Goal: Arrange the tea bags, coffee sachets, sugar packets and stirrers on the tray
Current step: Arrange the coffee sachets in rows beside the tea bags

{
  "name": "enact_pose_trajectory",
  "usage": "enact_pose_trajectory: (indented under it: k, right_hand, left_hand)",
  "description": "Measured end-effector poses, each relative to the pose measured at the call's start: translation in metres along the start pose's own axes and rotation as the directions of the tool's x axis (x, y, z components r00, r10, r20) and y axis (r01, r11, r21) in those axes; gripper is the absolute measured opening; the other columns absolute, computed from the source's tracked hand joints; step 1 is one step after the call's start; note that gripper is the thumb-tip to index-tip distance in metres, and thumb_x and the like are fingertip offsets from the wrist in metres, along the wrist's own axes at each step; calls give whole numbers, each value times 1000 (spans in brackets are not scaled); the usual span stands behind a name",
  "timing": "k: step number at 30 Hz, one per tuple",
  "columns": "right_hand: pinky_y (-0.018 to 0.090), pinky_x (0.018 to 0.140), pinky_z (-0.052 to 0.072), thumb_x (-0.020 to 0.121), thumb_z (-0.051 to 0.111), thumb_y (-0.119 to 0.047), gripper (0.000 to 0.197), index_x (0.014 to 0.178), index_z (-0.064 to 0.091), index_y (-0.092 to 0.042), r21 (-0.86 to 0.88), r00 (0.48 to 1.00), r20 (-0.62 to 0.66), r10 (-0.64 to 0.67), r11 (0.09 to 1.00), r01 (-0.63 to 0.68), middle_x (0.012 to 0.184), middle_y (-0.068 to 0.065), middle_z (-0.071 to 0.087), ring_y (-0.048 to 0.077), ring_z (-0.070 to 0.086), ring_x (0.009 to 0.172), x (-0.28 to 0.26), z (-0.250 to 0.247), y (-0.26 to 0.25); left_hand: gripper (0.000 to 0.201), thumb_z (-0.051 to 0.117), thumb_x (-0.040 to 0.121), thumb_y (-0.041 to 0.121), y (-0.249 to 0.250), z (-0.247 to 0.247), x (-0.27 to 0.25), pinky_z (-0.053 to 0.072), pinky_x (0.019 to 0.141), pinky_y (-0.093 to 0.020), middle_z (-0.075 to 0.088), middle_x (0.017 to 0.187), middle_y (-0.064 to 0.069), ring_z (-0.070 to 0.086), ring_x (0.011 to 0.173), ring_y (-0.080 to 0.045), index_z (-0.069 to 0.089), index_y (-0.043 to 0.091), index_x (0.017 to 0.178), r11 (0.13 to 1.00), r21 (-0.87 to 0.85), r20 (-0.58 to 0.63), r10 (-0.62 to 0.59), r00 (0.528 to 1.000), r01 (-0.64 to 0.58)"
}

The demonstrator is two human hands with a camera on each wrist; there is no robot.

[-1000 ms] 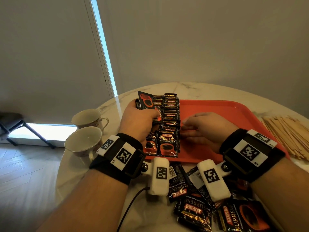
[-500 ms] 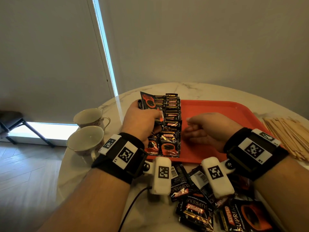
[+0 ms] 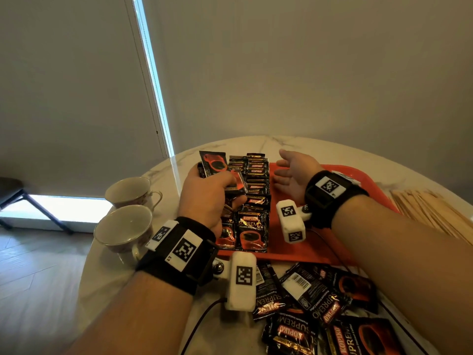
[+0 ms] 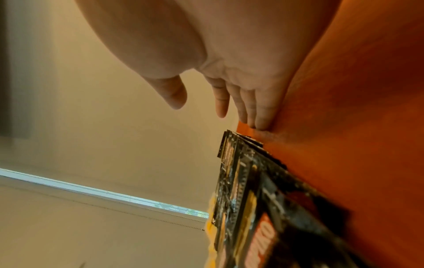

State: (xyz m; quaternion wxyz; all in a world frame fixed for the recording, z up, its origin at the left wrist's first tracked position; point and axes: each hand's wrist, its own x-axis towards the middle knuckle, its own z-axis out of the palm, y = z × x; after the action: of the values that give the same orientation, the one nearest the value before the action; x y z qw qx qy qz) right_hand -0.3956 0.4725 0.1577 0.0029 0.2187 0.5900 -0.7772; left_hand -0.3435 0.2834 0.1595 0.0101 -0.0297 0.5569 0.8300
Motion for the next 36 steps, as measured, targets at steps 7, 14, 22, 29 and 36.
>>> enact_pose_trajectory:
  k: [7,14,22,29,36]
  right_hand:
    - [42,92,53,103,54,-37,43,132,53,-5,3,1000,19,19,1000,-19,121,14,67,27,66,109,8,7,3]
    - [45,102,52,98,59,-43,42,127,55,-12,12,998,-54,-27,1000,28,129,14,59,29,62,116,10,15,-8]
    - [47,103,52,100,56,-44,53,140,48,-11,31,1000,-25,-8,999,8,138,18,55,31,63,116,4,18,-8]
    - [51,121,28,99,56,-49,68,153,36,-14,125,1000,-13,-23,992,24,162,16,32,33,30,150,-38,9,18]
    - [33,68,48,106,46,-44,30,104,58,-16,41,1000,17,4,999,-5,93,5,68,17,64,83,-71,24,24]
  left_hand:
    - [26,58,93,-2,2,0,1,64,65,-40,71,104,-11,73,89,-32,64,17,110,998,-55,-19,-38,999,37]
    - [27,58,93,-1,0,0,3,64,62,-38,72,102,-11,74,88,-32,65,15,113,998,-46,-34,-50,998,49]
    - [25,58,93,-1,-1,-1,4,64,63,-39,72,104,-12,74,87,-31,65,16,110,999,-44,-45,-32,998,30]
    - [22,58,92,-2,6,-1,0,64,71,-45,72,94,-9,74,76,-26,63,15,105,997,-78,-41,-23,999,20]
    - [22,57,90,-2,7,-3,-3,64,75,-47,70,101,-13,73,87,-32,62,14,104,996,-85,-48,-21,999,16]
